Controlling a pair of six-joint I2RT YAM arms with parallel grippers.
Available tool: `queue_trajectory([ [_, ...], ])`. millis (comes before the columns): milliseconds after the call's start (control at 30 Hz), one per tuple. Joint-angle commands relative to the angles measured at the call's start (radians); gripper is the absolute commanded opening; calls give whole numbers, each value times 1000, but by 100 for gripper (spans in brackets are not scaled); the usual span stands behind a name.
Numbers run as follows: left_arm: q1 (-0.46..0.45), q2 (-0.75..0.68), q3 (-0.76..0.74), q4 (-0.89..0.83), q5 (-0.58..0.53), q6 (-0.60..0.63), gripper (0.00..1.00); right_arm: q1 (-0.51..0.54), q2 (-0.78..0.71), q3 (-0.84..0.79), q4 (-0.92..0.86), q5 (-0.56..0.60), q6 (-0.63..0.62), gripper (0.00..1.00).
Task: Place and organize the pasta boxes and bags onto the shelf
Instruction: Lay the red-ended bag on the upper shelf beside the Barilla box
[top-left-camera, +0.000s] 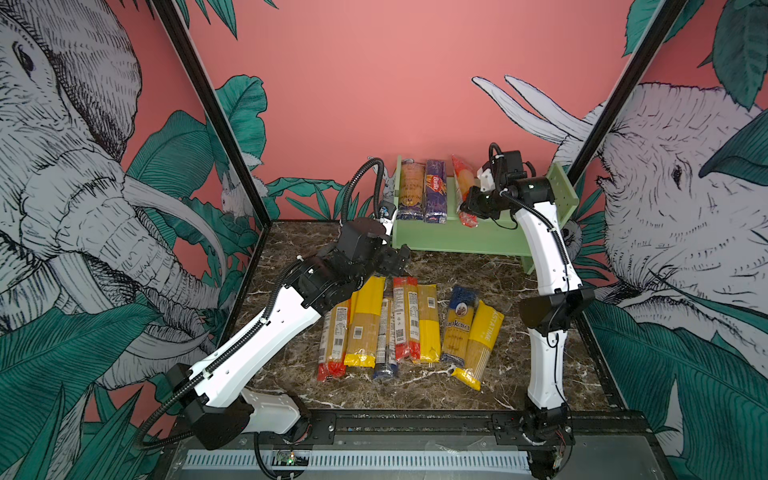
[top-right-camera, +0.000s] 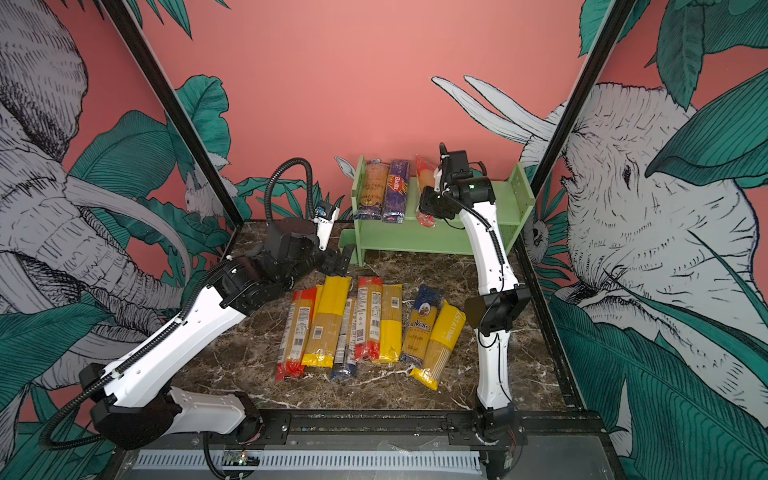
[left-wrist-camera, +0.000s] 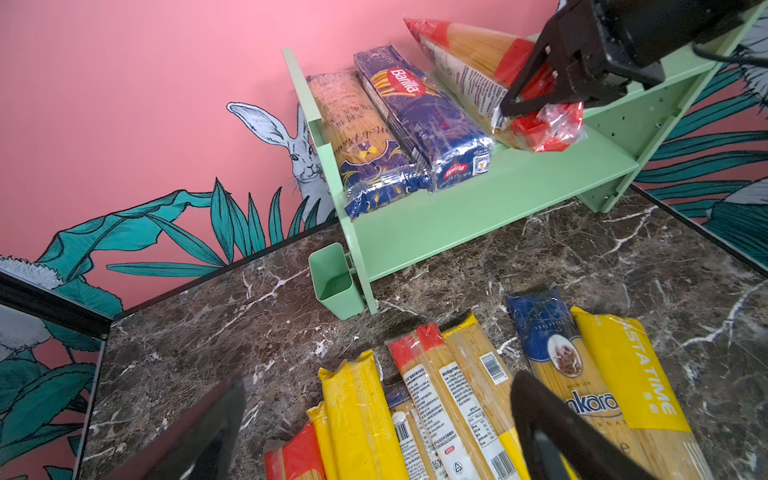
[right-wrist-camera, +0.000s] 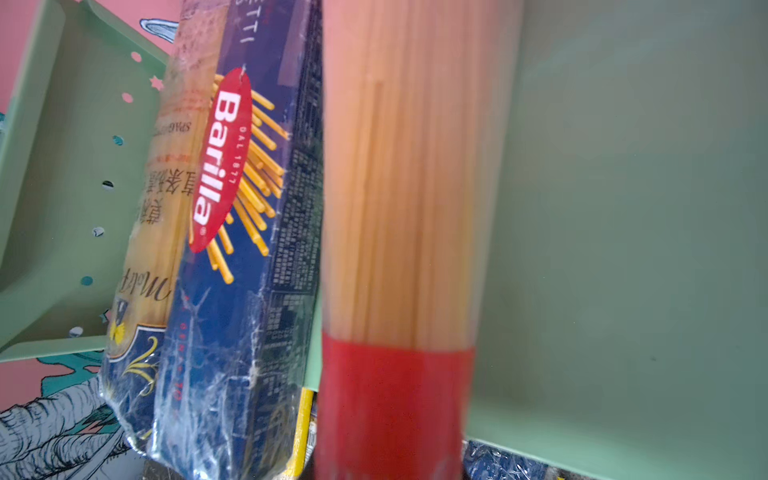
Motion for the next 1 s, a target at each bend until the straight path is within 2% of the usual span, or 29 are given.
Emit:
queue_trajectory([
  [0,5,-24,27,14,-44,-19,99,6,6,35,156,-34,-28,0],
  [67,5,-36,18,11,-51,-26,99,7,13,33,149,-38,-22,0],
  [133,5,-54,2,11,-61,-35,99,7,12,26,140,-33,-18,16],
  [200,5,-75,-19,11,-69,-45,99,7,-2,8,137,-24,-24,40],
  [300,5,-104,-47,8,-78,-58,99,6,-38,-22,144,-5,-32,61],
  [333,5,-114,-55,8,-79,-60,99,7,-50,-29,146,5,-33,72],
  [400,5,-133,-70,7,-80,-66,99,8,-77,-36,139,23,-41,82],
  [533,5,-175,-100,1,-75,-76,99,7,-133,-53,94,70,-53,84],
  [633,5,-215,-129,-4,-63,-84,99,10,-225,-153,90,113,-60,85],
  [833,4,-301,-194,-30,-13,-119,99,58,-506,-555,146,217,-32,87],
  [967,4,-355,-228,-72,61,-158,99,138,-747,-885,182,298,45,87],
])
